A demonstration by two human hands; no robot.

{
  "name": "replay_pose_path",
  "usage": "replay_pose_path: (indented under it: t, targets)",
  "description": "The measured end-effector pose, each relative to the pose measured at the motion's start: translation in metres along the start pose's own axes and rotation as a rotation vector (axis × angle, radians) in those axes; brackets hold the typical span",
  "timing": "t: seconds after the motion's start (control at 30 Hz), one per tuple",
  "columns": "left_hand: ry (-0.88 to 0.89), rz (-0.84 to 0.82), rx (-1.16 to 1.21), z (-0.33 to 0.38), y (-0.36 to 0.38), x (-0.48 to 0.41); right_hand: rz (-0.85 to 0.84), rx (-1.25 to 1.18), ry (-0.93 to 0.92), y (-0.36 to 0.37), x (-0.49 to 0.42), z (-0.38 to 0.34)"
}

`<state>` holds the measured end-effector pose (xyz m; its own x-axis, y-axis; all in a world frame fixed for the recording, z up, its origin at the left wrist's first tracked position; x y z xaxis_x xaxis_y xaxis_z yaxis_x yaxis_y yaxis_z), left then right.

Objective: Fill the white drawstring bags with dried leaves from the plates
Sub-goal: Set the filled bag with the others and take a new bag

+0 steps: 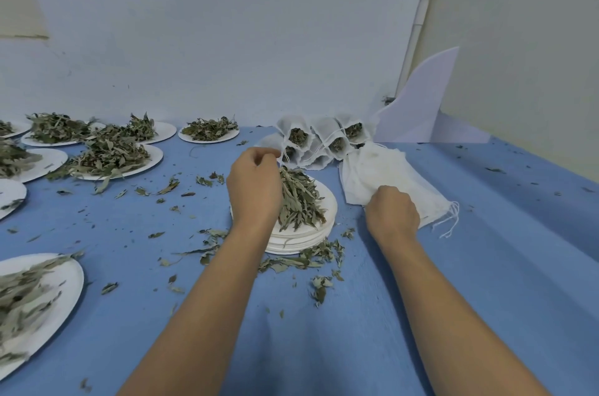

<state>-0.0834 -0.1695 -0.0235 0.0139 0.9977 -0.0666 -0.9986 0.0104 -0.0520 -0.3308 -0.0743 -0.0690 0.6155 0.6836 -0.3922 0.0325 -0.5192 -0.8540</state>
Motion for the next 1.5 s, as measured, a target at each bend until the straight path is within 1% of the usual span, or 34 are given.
replay_pose_path:
  t: [0.03, 0.07, 0.13, 0.2, 0.23, 0.27, 0.33, 0.37, 0.4, 0.43, 0.47, 0.53, 0.6, 0.67, 0.8, 0.9, 0.97, 1.0, 1.07, 1.1, 1.13, 1.17, 1.27, 1.3, 1.33, 1.37, 1.4, 1.43, 1.5]
  targets:
    - [-0.012, 0.004, 0.004, 0.0, -0.002, 0.0, 0.051, -0.004, -0.005, -0.005, 0.0, -0.001]
    - [-0.021, 0.008, 0.014, -0.001, -0.003, 0.0, 0.136, -0.025, -0.023, -0.013, 0.001, -0.003]
    - [-0.035, 0.014, 0.063, 0.0, -0.006, 0.001, 0.364, -0.145, -0.086, -0.035, 0.007, -0.014]
    - [-0.049, -0.001, 0.119, 0.002, -0.007, 0.001, 0.569, -0.314, -0.247, -0.06, 0.02, -0.041]
    - [-0.059, -0.037, 0.156, 0.003, -0.005, 0.0, 0.626, -0.385, -0.366, -0.07, 0.026, -0.059]
    - [-0.082, -0.1, 0.197, 0.004, -0.001, 0.0, 0.663, -0.433, -0.484, -0.077, 0.032, -0.078]
    - [-0.142, -0.288, 0.256, 0.007, 0.013, 0.003, 0.699, -0.47, -0.661, -0.086, 0.044, -0.111]
    - [-0.157, -0.377, 0.263, 0.01, 0.019, 0.006, 0.7, -0.482, -0.716, -0.089, 0.048, -0.124]
    - [-0.156, -0.432, 0.254, 0.014, 0.023, 0.008, 0.694, -0.496, -0.751, -0.091, 0.051, -0.135]
    - [-0.146, -0.443, 0.252, 0.016, 0.024, 0.009, 0.678, -0.518, -0.774, -0.091, 0.054, -0.143]
    - [-0.134, -0.411, 0.267, 0.018, 0.02, 0.008, 0.656, -0.544, -0.794, -0.091, 0.056, -0.149]
    - [-0.126, -0.275, 0.37, 0.02, 0.003, 0.003, 0.617, -0.569, -0.831, -0.089, 0.059, -0.157]
    - [-0.154, -0.166, 0.491, 0.017, -0.014, -0.002, 0.565, -0.548, -0.797, -0.081, 0.056, -0.153]
    - [-0.17, -0.103, 0.558, 0.015, -0.027, -0.008, 0.503, -0.539, -0.69, -0.07, 0.046, -0.136]
    - [-0.223, -0.058, 0.613, 0.009, -0.039, -0.014, 0.381, -0.623, -0.445, -0.05, 0.025, -0.099]
    - [-0.241, -0.053, 0.626, 0.006, -0.039, -0.016, 0.35, -0.711, -0.361, -0.048, 0.021, -0.093]
    - [-0.248, -0.072, 0.646, 0.006, -0.037, -0.017, 0.319, -0.867, -0.27, -0.047, 0.018, -0.091]
    - [-0.25, -0.077, 0.65, 0.005, -0.036, -0.017, 0.261, -0.999, -0.197, -0.042, 0.013, -0.09]
    - [-0.258, -0.078, 0.654, 0.004, -0.036, -0.018, 0.047, -1.25, -0.052, -0.026, 0.008, -0.098]
    - [-0.262, -0.075, 0.659, 0.004, -0.037, -0.018, -0.066, -1.316, -0.004, -0.018, 0.009, -0.103]
    - [-0.268, -0.071, 0.668, 0.003, -0.038, -0.019, -0.144, -1.306, 0.016, -0.013, 0.01, -0.106]
    - [-0.276, -0.066, 0.681, 0.002, -0.04, -0.021, -0.155, -1.251, 0.014, -0.012, 0.01, -0.103]
    - [-0.293, -0.045, 0.718, -0.002, -0.046, -0.024, -0.063, -1.169, 0.049, -0.011, 0.011, -0.079]
    - [-0.298, -0.037, 0.721, -0.003, -0.047, -0.025, -0.028, -1.098, 0.049, -0.012, 0.009, -0.071]
    - [-0.302, -0.032, 0.721, -0.005, -0.047, -0.026, 0.006, -0.937, 0.019, -0.016, 0.006, -0.065]
    - [-0.306, -0.032, 0.718, -0.006, -0.047, -0.026, 0.024, -0.722, -0.019, -0.019, 0.003, -0.062]
    - [-0.31, -0.036, 0.714, -0.007, -0.045, -0.025, 0.015, -0.528, -0.044, -0.019, 0.001, -0.061]
    - [-0.316, -0.04, 0.709, -0.007, -0.043, -0.025, -0.019, -0.4, -0.055, -0.015, 0.0, -0.059]
    - [-0.324, -0.044, 0.699, -0.008, -0.04, -0.024, -0.112, -0.323, -0.026, -0.001, 0.0, -0.052]
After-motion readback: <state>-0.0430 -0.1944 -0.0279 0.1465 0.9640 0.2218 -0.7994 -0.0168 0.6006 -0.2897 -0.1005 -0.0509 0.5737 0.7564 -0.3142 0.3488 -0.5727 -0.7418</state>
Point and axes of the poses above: each hand's wrist, its own x-axis away from the middle knuckle, its own y-axis out of the palm, z = x × y, the point moved 10 cm from there along -x, towards the middle knuckle, and after that the axes turned 11 degrees about -y, right-handed, at the moved point
